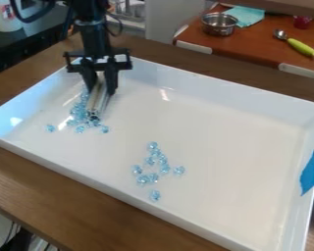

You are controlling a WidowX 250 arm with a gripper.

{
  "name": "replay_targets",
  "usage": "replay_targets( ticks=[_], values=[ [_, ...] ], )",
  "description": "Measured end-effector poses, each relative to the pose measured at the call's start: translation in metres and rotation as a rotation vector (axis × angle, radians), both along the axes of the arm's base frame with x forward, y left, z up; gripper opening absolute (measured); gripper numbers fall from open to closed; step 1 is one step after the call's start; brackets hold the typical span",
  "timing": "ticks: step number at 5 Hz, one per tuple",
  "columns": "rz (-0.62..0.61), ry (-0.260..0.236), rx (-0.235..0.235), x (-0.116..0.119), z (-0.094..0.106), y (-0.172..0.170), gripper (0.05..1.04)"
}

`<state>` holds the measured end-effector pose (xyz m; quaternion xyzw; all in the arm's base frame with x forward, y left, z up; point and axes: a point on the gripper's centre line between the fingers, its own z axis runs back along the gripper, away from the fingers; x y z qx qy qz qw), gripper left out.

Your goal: Sweep into pile

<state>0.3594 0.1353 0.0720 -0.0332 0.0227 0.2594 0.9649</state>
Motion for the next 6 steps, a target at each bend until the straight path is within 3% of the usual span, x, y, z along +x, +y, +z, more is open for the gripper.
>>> replay_targets(
  ticks=[1,3,4,5,6],
  values=[
    [0.066,0.017,-0.039,-0.014,0.002,0.016,0.379],
    [0.113,0.05,-0.074,-0.046,0.001,0.018,0.378],
    [0.143,0.045,-0.104,-0.051,0.001,0.016,0.378],
    [0.152,0.027,-0.105,-0.056,0.002,0.012,0.378],
    [0.14,-0.011,-0.124,-0.055,0.004,0.006,0.378]
  ],
)
